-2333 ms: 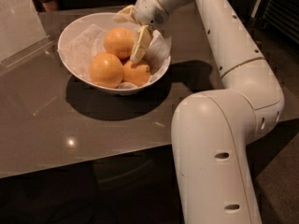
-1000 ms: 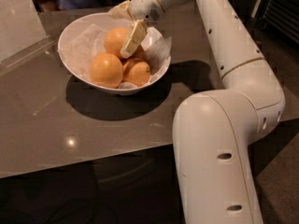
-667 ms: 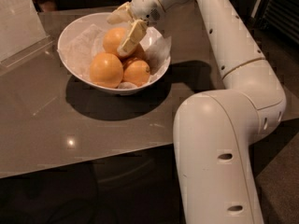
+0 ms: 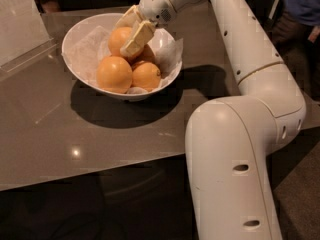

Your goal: Pick orange from white bowl

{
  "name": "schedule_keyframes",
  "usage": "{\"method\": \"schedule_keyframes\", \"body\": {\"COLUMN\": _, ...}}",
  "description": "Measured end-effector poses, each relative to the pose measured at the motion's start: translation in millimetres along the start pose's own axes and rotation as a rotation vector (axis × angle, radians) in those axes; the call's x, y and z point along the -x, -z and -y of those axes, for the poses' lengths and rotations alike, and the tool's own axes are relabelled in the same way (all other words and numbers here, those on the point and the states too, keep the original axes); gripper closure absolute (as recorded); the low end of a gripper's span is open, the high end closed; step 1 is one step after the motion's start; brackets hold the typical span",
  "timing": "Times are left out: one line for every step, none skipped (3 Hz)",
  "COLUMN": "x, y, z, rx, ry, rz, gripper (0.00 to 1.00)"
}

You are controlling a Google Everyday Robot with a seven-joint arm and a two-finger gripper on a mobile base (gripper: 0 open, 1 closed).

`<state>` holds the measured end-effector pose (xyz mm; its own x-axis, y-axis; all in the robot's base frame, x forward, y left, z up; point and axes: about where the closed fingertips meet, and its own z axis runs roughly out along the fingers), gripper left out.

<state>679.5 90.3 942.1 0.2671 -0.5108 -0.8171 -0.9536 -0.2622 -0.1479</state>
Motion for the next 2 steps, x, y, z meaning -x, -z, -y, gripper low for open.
{"method": "schedule_keyframes", "body": {"x": 0.0, "y": 0.0, "z": 0.0, "rx": 0.0, "ry": 0.0, "rz": 0.0, "gripper": 0.89}}
{"method": "schedule_keyframes", "body": {"x": 0.0, "y": 0.0, "z": 0.1, "rx": 0.0, "ry": 0.0, "rz": 0.0, "gripper": 1.0}}
